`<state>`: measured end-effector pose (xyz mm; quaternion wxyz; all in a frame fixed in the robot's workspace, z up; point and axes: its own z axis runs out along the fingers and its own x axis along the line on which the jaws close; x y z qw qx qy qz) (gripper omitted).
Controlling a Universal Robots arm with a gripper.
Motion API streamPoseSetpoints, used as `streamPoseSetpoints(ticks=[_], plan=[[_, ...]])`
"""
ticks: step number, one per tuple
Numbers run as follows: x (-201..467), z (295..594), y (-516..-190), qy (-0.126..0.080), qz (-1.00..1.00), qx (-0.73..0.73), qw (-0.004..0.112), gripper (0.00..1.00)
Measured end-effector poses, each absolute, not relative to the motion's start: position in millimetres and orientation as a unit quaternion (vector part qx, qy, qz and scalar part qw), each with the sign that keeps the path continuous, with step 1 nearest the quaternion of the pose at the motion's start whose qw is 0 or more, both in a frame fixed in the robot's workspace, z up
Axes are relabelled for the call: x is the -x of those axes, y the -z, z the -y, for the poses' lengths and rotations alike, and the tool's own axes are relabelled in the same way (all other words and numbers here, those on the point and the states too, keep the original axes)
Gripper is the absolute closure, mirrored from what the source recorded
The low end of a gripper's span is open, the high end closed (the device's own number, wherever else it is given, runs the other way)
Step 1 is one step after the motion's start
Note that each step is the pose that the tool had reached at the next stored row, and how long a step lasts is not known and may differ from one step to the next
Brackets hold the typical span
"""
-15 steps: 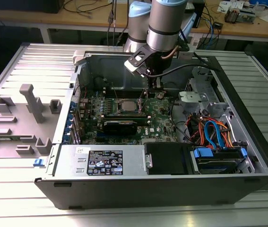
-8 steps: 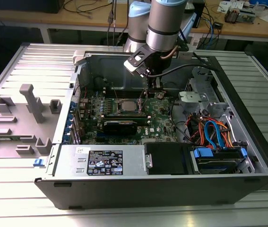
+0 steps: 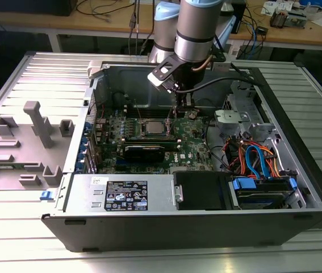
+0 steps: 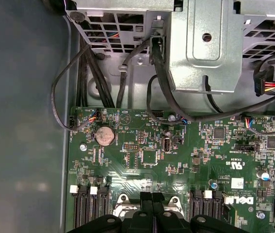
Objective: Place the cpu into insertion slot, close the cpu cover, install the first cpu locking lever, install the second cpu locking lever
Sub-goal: 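Close the cpu cover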
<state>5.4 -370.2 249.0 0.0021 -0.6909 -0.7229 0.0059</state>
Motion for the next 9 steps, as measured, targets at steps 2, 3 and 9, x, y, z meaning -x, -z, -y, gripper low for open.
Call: streamPoseSetpoints(ticks=[2,3,9], plan=[[-4.1,370.2,-248.7,-0.006,0.723,0.691,0.002,0.89],[-4.1,370.2,-248.7,-0.006,0.723,0.691,0.002,0.89],[-1.9,370.2,-248.7,-0.006,0.723,0.691,0.002,0.89]])
